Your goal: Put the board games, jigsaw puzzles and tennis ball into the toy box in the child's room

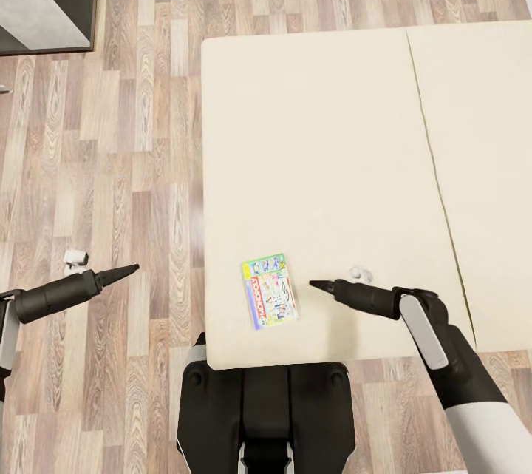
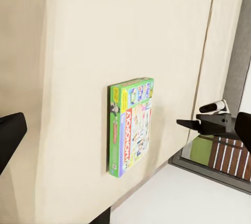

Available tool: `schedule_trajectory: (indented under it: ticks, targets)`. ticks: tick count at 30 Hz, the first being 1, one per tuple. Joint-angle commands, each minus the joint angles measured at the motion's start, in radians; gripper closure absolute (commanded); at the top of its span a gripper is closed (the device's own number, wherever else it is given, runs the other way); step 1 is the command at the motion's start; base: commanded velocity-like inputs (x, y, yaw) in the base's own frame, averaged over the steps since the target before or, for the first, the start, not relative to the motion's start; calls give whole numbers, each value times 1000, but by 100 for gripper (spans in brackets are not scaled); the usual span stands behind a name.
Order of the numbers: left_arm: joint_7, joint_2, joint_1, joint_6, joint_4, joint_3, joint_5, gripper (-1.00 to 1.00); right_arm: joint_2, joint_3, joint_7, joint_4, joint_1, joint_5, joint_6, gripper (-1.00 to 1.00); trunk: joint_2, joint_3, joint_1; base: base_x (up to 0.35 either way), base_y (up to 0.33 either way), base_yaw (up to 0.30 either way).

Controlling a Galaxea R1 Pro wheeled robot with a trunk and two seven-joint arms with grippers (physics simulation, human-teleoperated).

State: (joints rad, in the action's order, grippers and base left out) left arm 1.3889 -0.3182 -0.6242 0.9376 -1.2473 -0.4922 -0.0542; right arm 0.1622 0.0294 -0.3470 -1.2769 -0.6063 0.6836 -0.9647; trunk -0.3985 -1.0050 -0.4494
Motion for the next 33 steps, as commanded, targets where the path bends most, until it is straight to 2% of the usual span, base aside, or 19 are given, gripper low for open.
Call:
schedule_trajectory:
  ticks: [1, 5, 12, 21, 28, 33]
  targets:
    - [3, 0, 0, 10, 0, 0, -1, -100, 0, -2, -7, 1, 0, -8, -2, -100, -2, -1, -1, 0, 0, 0]
    - [3, -2, 1, 9, 0, 0, -1, -100, -8, -8, -2, 10, 2, -7, -3, -100, -2, -1, -1, 0, 0, 0]
    - [2, 0, 1, 9, 0, 0, 0, -100, -22, 2, 31, 17, 1, -10, -1, -100, -2, -1, -1, 0, 0, 0]
    - [2, 1, 1, 9, 0, 0, 1, -100, -100, 34, 122, 78, -47, -10, -8, -100, -2, -1, -1, 0, 0, 0]
    - [2, 1, 1, -1, 0, 0, 0, -100, -134, 61, 148, 139, -94, -11, -6, -100, -2, -1, -1, 0, 0, 0]
    - [5, 1, 1, -35, 2, 0, -3, -100, -140, 69, 152, 183, -110, -12, -2, -100, -2, -1, -1, 0, 0, 0]
